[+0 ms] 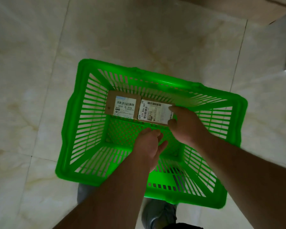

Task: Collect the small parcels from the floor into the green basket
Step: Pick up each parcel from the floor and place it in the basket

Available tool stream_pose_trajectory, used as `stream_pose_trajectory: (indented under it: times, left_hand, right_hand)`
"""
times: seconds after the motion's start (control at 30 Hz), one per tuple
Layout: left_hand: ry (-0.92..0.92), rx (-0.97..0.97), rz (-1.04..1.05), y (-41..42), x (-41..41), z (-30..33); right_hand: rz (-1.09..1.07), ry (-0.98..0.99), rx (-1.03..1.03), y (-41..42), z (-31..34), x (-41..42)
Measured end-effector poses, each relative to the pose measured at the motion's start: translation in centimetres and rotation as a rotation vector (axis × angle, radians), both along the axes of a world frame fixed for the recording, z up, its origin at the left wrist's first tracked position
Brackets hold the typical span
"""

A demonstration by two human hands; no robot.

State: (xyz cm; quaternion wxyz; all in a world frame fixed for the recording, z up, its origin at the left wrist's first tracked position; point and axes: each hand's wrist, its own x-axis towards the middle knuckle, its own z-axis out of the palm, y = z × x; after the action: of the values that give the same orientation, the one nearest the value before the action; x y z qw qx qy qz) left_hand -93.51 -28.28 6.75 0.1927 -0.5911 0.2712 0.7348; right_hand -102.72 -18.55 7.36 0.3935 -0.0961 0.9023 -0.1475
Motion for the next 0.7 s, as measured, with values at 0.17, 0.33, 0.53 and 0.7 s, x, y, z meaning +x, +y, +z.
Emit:
stream_pose_trajectory:
  times: [0.17, 0.33, 0.53, 0.7]
  left_hand:
    - [0.019, -0.104, -0.343, -0.2, 1.7, 8.2]
    - [0.090, -0.245, -0.721, -0.5, 3.5, 19.5]
    - [0.186, -0.297, -0.955, -1.5, 7.1, 35.2]
    - [0.331, -0.309, -1.205, -1.1, 10.3, 45.5]
  right_hand:
    - [-0.202, -0.128, 0.033, 4.1, 6.1, 4.3]
    - [-0.503, -0.278, -0.008, 7.3, 16.3, 9.1]
    - [-0.818, -0.267, -0.005, 11.1, 30.5, 15.9]
    - [-1.011, -0.166, -0.035, 13.4, 42.8, 20.8]
